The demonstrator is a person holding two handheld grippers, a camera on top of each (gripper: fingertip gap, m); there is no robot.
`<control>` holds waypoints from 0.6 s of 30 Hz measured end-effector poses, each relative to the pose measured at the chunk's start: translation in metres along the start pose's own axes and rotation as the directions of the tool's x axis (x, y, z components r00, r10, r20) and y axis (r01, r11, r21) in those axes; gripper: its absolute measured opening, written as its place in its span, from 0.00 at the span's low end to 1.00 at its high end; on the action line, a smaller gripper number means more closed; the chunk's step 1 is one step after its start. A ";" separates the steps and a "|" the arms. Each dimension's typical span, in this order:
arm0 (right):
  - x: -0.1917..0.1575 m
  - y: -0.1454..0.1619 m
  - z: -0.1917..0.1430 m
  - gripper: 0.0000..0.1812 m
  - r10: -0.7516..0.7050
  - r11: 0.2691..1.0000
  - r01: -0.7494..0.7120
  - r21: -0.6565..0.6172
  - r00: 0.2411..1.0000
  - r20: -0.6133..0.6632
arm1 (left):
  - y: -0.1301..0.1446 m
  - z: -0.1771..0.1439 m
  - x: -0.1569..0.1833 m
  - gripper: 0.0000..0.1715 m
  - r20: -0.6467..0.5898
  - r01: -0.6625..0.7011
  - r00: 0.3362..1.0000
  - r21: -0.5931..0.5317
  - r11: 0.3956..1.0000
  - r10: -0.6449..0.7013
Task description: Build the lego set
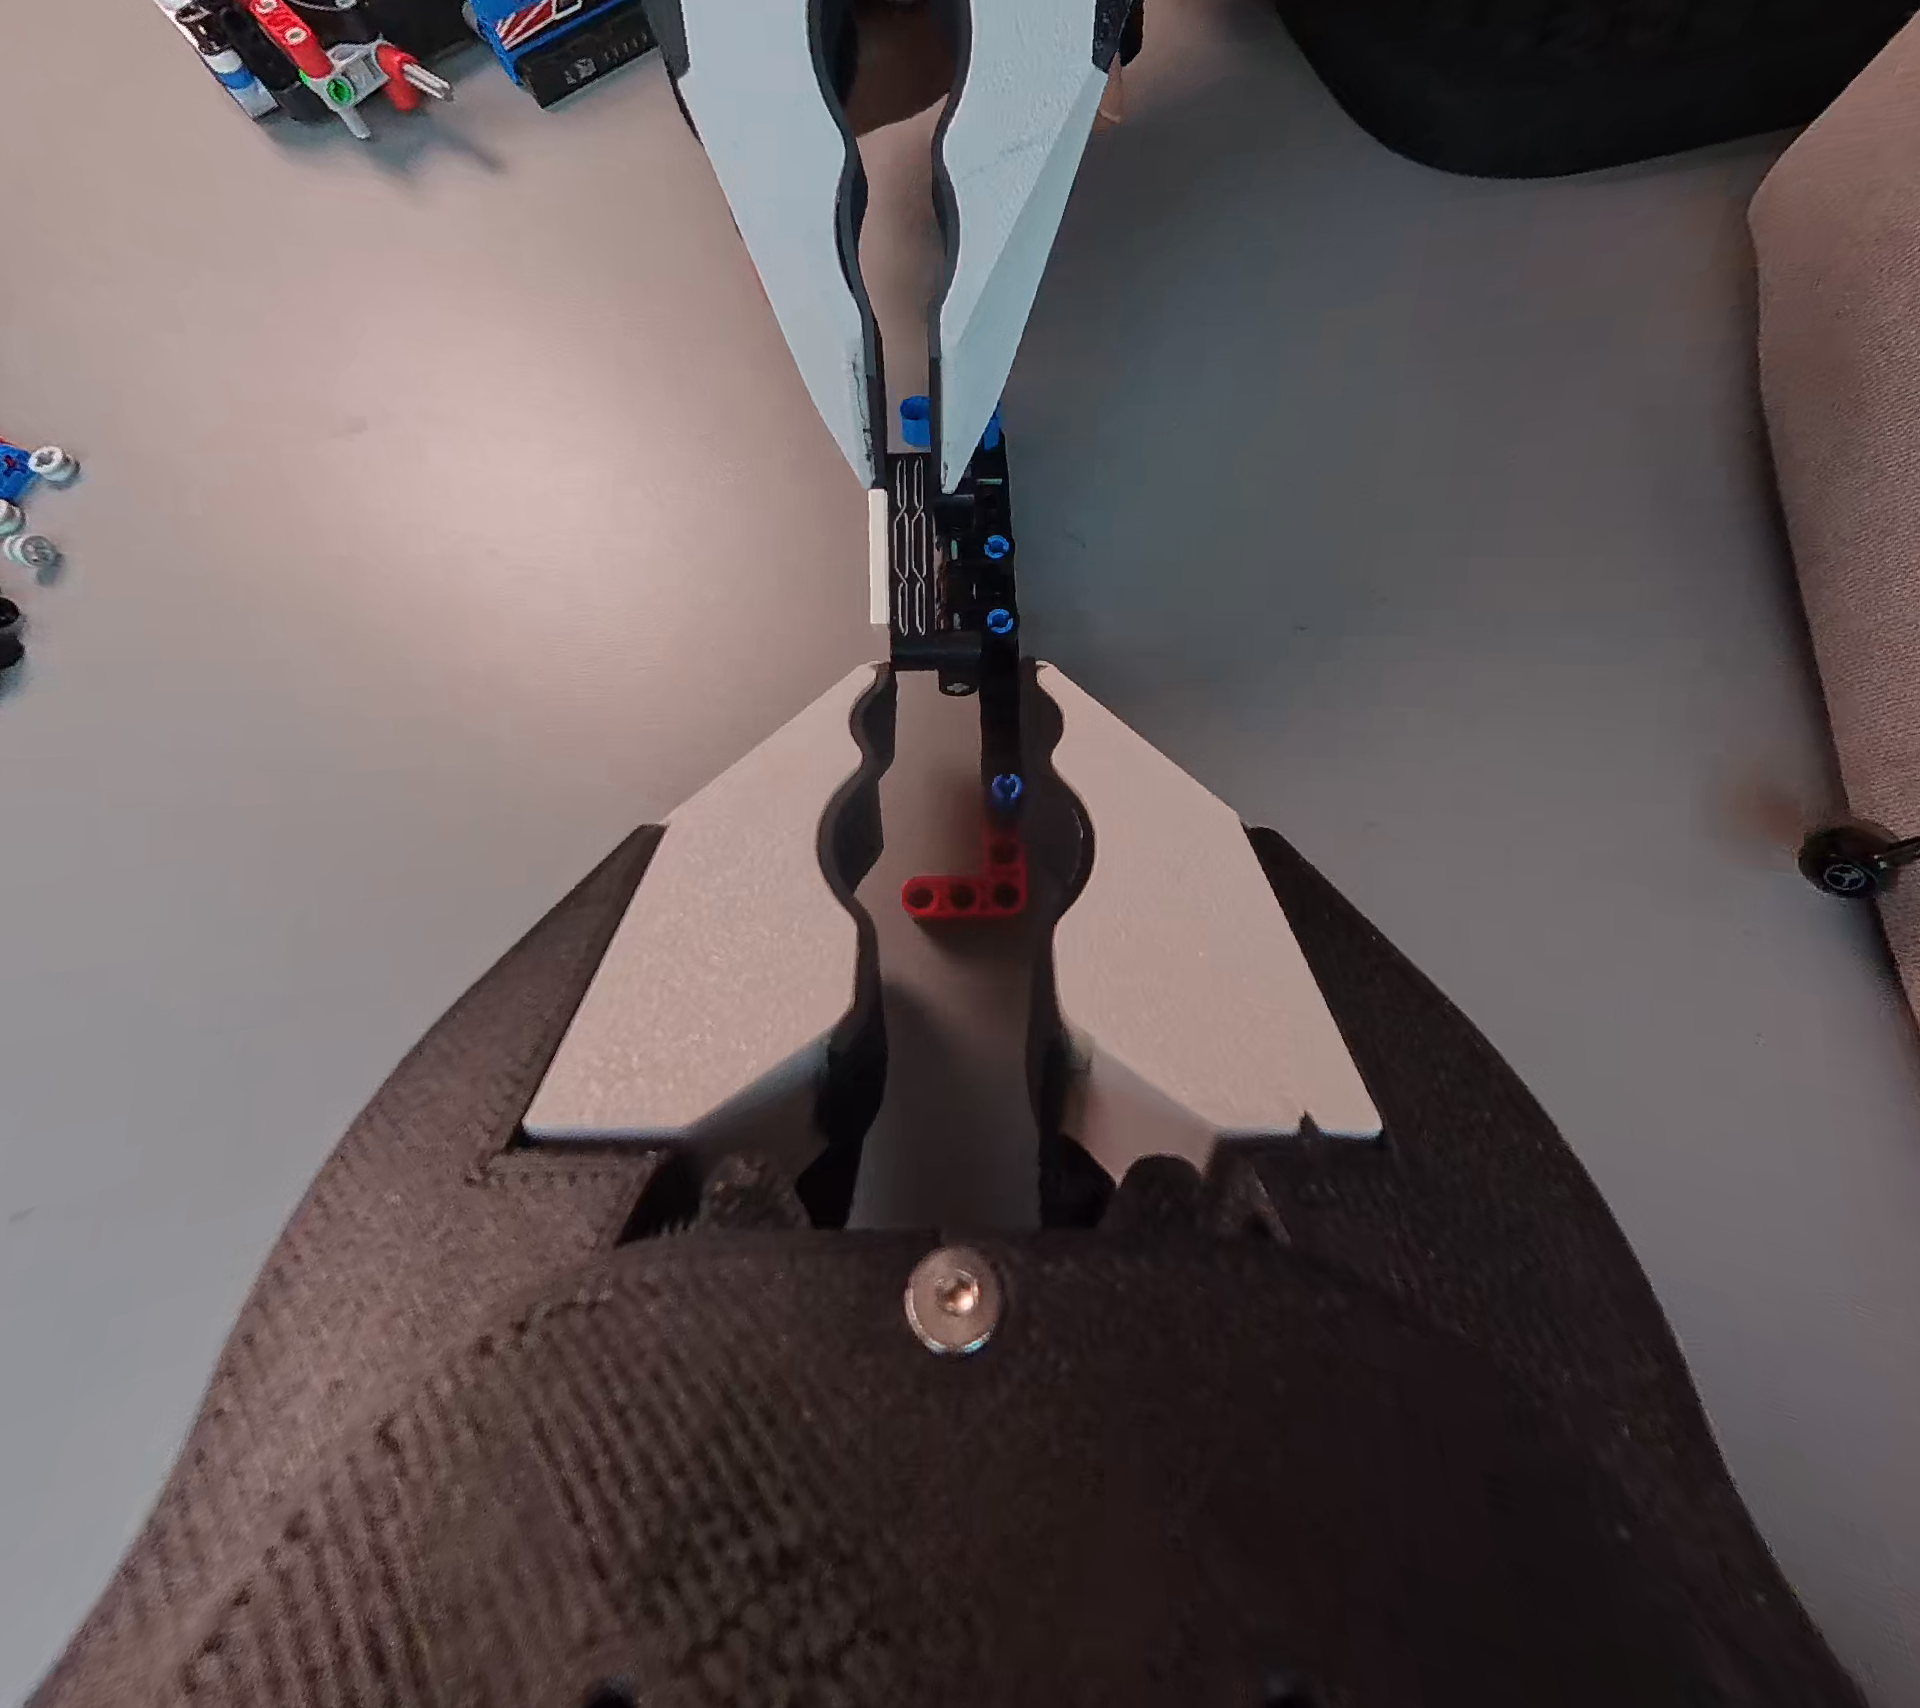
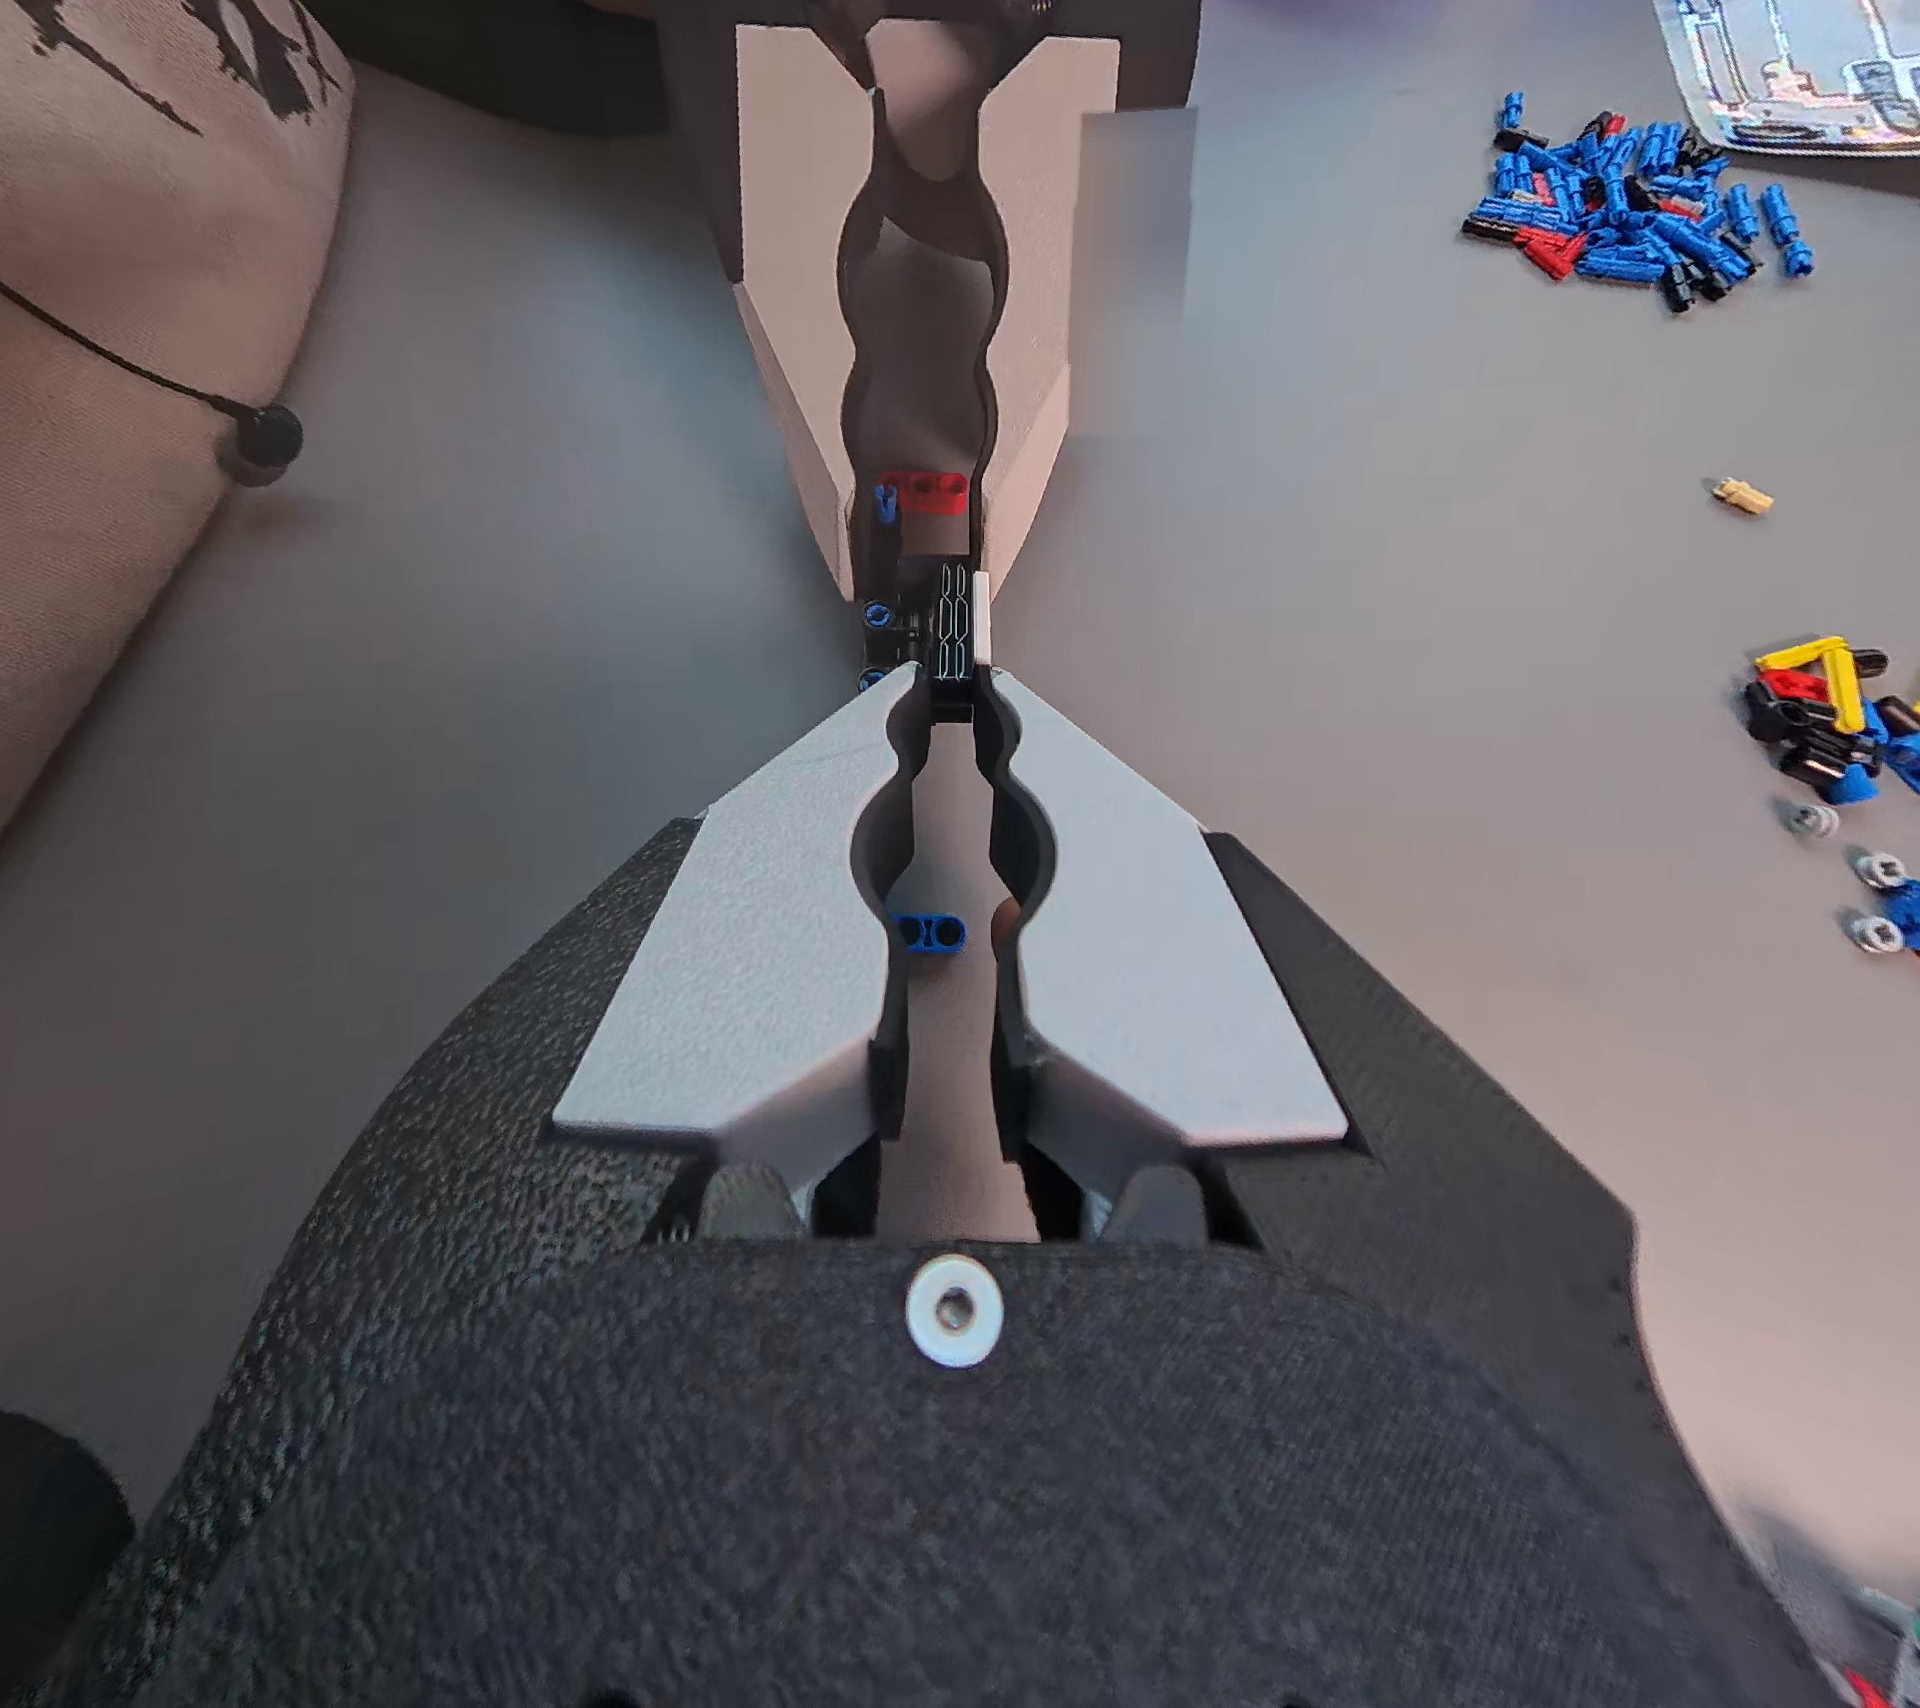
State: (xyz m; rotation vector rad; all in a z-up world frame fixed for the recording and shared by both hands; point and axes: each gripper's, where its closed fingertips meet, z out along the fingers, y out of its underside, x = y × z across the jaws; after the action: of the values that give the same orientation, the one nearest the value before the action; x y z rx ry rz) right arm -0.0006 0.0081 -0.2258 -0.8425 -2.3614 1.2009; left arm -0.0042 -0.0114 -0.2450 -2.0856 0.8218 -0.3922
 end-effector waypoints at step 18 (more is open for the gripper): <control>0.002 -0.002 0.007 0.10 0.058 0.996 -0.061 -0.065 0.998 -0.035 | 0.015 0.004 0.008 0.05 0.035 -0.089 0.995 -0.101 0.991 0.093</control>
State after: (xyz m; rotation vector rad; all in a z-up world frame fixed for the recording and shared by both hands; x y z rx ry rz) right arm -0.0067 0.0044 -0.2282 -0.9532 -2.3767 1.1281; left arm -0.0027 -0.0209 -0.2593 -2.1312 0.9264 -0.2642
